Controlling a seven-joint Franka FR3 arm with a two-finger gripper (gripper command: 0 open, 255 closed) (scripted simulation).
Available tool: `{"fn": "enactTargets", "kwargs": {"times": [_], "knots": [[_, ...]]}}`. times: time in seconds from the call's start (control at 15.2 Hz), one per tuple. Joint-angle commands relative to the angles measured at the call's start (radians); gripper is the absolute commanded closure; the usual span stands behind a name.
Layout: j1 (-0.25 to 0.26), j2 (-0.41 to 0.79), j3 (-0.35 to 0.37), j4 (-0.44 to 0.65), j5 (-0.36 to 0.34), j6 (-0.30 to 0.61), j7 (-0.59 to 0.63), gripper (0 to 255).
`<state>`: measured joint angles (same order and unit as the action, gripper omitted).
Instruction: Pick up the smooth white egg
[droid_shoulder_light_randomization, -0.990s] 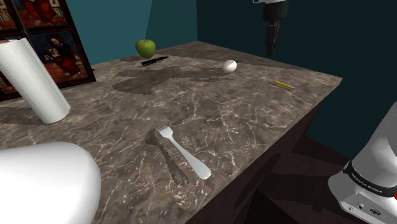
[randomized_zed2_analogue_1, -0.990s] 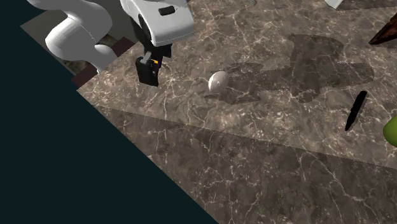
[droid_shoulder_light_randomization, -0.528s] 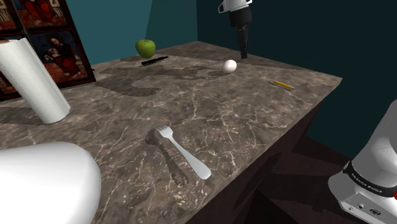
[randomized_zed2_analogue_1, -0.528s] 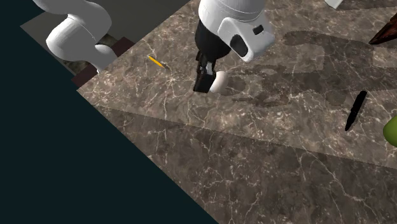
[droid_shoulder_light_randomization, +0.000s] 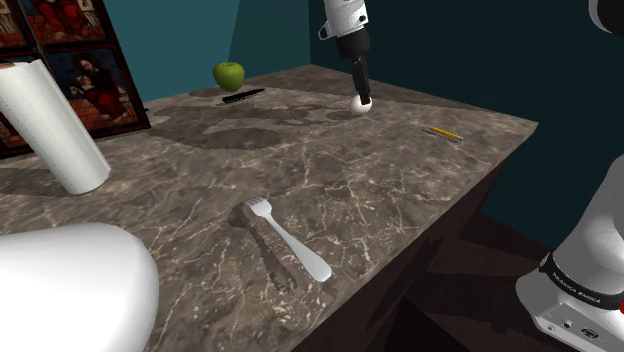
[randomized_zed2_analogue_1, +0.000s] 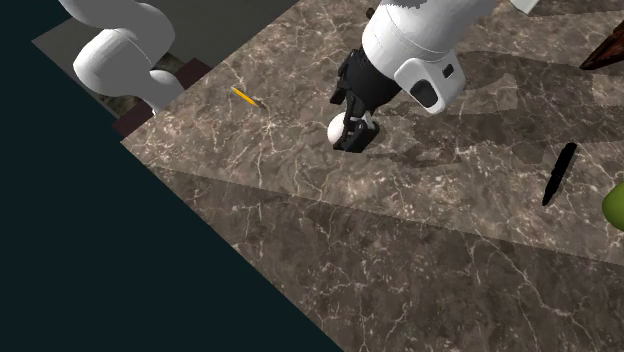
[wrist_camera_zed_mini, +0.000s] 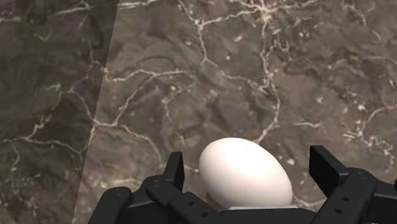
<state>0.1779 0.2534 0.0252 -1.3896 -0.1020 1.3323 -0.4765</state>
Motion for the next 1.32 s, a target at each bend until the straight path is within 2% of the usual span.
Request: {"fn": "enactTargets", "kwargs": {"times": [0.0,0.2,0.26,0.86,1.25], "knots": [[0.000,-0.005,0.000,-0.036,0.001,0.031,0.003,0],[-0.001,-0.008,0.000,-0.061,0.001,0.053,0.004,0],[-0.001,-0.008,0.000,-0.062,0.001,0.053,0.004,255],[-0.001,-0.008,0.000,-0.061,0.001,0.053,0.004,255],[0.001,0.008,0.000,0.042,-0.001,-0.034,-0.003,255]]}}
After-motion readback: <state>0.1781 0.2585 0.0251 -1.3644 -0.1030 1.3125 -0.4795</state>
